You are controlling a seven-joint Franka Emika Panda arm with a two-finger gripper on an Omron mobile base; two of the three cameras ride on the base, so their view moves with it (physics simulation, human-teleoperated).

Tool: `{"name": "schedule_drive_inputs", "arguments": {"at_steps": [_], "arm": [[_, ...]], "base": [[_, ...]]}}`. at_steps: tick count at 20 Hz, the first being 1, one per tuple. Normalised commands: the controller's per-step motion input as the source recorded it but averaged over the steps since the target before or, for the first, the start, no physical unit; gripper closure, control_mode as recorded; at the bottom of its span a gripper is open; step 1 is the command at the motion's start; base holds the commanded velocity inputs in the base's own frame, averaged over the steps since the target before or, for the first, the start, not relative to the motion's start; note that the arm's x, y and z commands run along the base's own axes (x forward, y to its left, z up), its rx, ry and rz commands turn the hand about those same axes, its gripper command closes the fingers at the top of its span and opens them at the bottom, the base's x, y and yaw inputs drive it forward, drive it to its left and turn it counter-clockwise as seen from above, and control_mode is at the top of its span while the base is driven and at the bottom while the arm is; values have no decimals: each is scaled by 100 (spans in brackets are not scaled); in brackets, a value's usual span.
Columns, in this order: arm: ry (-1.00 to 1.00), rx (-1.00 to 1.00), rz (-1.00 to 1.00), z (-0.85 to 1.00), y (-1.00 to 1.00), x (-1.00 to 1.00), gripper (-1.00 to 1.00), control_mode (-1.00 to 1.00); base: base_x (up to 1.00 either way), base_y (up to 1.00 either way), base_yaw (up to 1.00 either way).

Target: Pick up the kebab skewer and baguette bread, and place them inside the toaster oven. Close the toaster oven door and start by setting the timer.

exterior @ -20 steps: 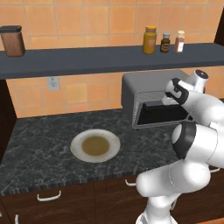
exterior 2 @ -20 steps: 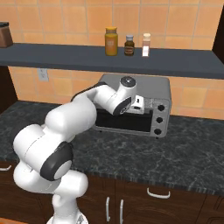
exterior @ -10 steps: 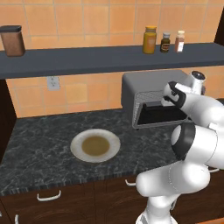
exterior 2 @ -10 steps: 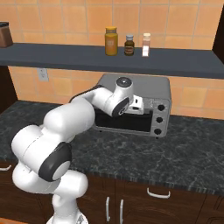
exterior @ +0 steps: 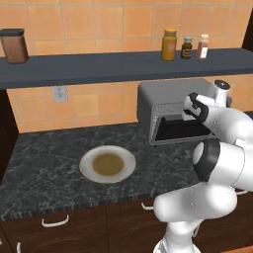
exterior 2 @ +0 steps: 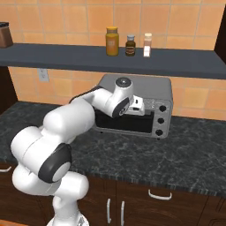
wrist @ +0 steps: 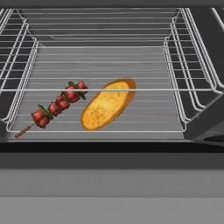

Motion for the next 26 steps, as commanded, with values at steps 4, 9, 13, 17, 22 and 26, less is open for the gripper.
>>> {"name": "schedule_drive_inputs", "arguments": {"at_steps": [4, 9, 13, 17, 22, 26], "arm": [[3, -47, 0, 100, 94, 19, -100, -100], [1, -53, 3, 100, 94, -4, -100, -100], [-1, -65, 7, 100, 100, -30, -100, -100], [0, -74, 5, 100, 100, -25, -100, -100], [1, -75, 5, 100, 100, -32, -100, -100], [15, -40, 0, 100, 79, -100, -100, -100]], "base": [[0, 0, 0], [0, 0, 0], [0, 0, 0], [0, 0, 0], [0, 0, 0], [0, 0, 0]]}}
